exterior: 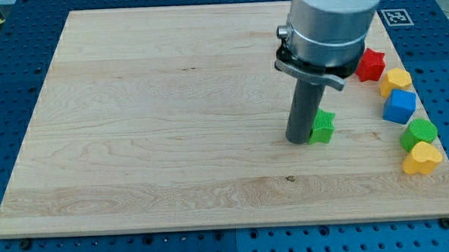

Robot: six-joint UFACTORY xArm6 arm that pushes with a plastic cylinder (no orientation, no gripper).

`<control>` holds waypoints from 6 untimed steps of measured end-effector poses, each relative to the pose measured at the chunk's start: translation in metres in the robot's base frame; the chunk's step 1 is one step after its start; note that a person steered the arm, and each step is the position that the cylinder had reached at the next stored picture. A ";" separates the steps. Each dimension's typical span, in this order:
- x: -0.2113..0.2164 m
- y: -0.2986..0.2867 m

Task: Move the green star parallel to the left of the blue cube

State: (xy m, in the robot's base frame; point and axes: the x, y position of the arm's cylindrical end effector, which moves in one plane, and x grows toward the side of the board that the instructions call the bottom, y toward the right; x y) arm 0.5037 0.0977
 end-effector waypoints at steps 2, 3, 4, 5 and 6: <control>0.042 0.032; 0.010 0.056; -0.036 0.049; -0.072 0.033; -0.056 0.042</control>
